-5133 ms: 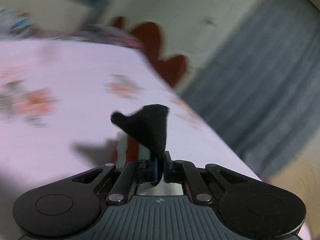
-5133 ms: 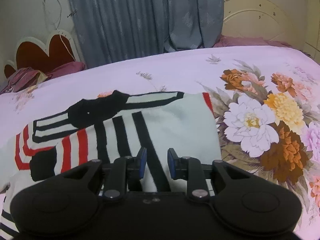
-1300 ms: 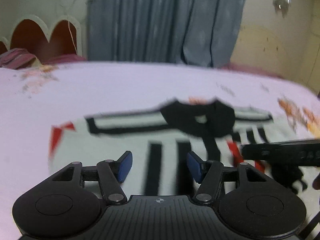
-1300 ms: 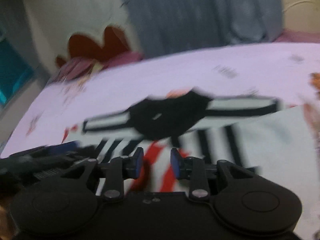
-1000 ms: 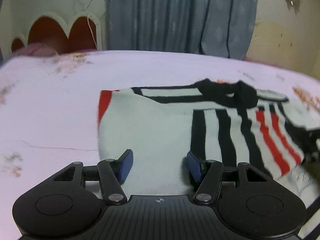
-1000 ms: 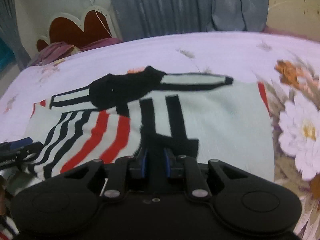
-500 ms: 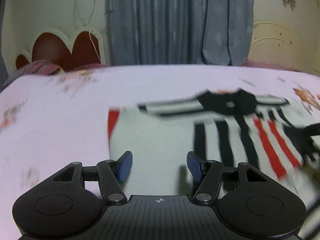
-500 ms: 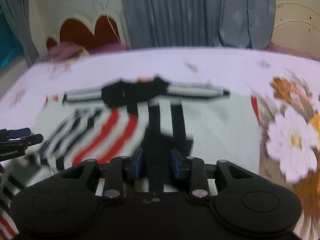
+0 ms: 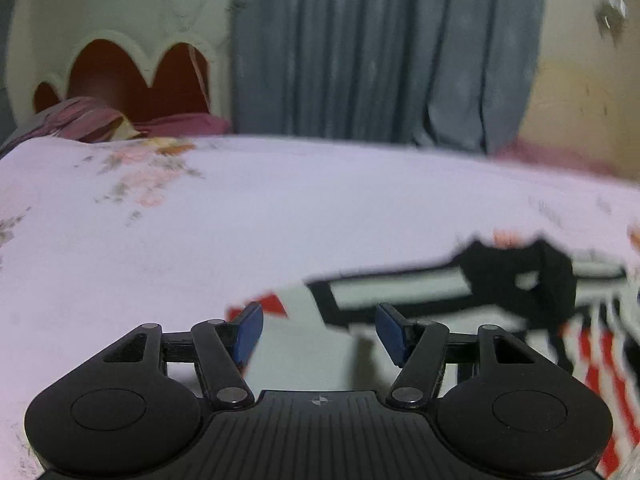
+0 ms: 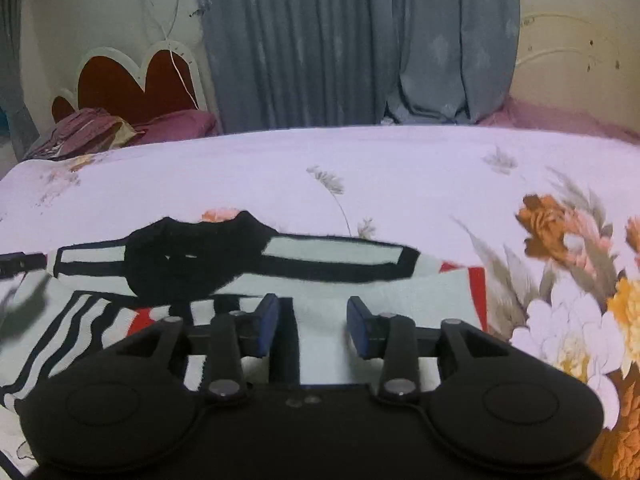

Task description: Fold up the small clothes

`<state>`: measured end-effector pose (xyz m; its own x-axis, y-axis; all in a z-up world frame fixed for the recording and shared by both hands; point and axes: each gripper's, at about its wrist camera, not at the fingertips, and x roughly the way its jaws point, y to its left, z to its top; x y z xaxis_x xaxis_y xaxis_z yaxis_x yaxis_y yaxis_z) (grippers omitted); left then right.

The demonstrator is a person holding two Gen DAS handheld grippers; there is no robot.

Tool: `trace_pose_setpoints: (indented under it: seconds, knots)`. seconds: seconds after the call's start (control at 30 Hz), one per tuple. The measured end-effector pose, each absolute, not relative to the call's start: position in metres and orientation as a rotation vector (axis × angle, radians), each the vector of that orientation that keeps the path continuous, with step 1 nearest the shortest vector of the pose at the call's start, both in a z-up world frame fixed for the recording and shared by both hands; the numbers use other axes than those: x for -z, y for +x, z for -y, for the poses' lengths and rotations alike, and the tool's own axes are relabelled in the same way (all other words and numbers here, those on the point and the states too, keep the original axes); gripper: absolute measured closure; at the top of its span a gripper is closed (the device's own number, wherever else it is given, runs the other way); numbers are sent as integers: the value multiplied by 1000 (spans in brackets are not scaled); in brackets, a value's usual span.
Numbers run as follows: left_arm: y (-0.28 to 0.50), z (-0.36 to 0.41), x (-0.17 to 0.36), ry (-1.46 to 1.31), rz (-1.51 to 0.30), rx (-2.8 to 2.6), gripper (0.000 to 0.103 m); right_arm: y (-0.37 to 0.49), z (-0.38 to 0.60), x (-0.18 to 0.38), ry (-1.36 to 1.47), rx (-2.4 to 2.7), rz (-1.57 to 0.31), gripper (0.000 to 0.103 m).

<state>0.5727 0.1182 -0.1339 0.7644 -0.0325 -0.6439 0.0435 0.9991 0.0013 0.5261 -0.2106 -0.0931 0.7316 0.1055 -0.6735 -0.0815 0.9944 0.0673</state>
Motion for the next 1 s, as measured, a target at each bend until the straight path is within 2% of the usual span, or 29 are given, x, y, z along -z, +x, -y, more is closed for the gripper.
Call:
trace_pose_setpoints:
  seconds: [0.07,0.13,0.2,0.27,0.33,0.37,0.4,0.53,0.63,0.77,0.87,0.9,1.0]
  knots:
    - [577,-120,148,24,-739,39,34,535,221,99,19,-26,-751,71]
    - [577,-126,145,-10,-741,38,34,547,245,108,71,36,-806,79]
    - [568,-126,132,17,-688,7,33,551,267,112,131,18,-837,81]
    - [563,-129,127,-3,-653,37,33,543,276,101,101,45,-775,81]
    - [572,-128,137,17,-723,20,33,544,288,99,97,70,-760,83]
    - [578,-127,145,10,-759,21,26,551,295,106,100,81,-803,83]
    - [579,-130,145,-17,-750,9,25,556,302,116,100,93,-860,80]
    - [553,-130,120,-63,-683,6,25,538,302,99,103,77,-813,80]
    - [502,-114,106,-44,-599,52,25,500,274,79,69,-30,-757,79]
    - [458,-88,120,3,-603,86,25,460,228,80,57,-170,-758,80]
    - [449,-86,151,8,-726,33,25,455,203,102,16,-179,-847,80]
    - [441,-86,151,18,-688,27,25,455,202,113,30,-154,-879,79]
    - [425,-87,135,27,-645,18,25,448,207,102,79,-134,-856,79]
